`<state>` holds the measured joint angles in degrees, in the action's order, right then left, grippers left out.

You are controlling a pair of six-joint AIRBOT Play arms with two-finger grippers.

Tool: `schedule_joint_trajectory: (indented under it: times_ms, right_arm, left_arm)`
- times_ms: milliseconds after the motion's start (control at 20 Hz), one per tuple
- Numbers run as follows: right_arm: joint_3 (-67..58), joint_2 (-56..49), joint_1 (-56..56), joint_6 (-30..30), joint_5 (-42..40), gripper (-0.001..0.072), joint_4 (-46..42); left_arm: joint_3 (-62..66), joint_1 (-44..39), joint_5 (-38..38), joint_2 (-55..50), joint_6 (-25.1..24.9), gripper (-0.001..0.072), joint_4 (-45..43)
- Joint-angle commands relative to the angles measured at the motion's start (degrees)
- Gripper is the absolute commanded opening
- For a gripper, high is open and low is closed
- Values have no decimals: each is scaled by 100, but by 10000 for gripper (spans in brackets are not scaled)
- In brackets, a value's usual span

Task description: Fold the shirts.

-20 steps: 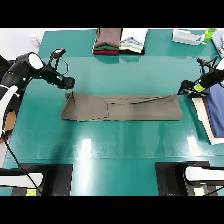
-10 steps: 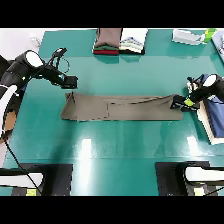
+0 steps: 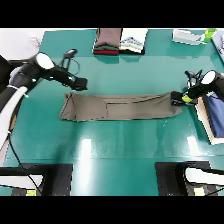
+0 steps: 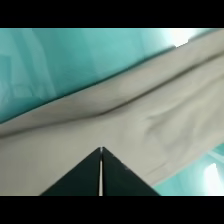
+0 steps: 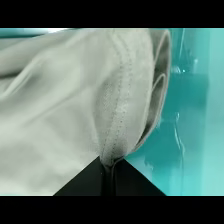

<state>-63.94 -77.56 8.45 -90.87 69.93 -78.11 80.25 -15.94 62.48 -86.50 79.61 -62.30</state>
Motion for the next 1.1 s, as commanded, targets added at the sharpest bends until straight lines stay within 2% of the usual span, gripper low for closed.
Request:
schedule_joint_trajectory:
  times_ms: [0,200,500,750,850,1050]
  right_arm:
    - [-739,485,-214,-17,719,17,20]
    - [-1770,855,-883,-236,1303,16,61]
    - [-3126,750,-2041,-647,1419,17,61]
    - [-4122,184,-2662,-866,1766,16,59]
    - [-4336,4,-2822,-929,1875,17,57]
    - [-4199,-31,-3110,-1270,1480,17,59]
  left_arm:
    - [114,-868,-688,-361,142,24,24]
    - [739,-1659,-750,-1215,142,24,24]
    - [1021,-2140,-750,-1930,142,25,72]
    - [1067,-2114,-717,-1943,142,25,-9]
    - [1259,-1985,-407,-1915,168,25,-94]
    - [1364,-1329,-179,-1215,291,25,-479]
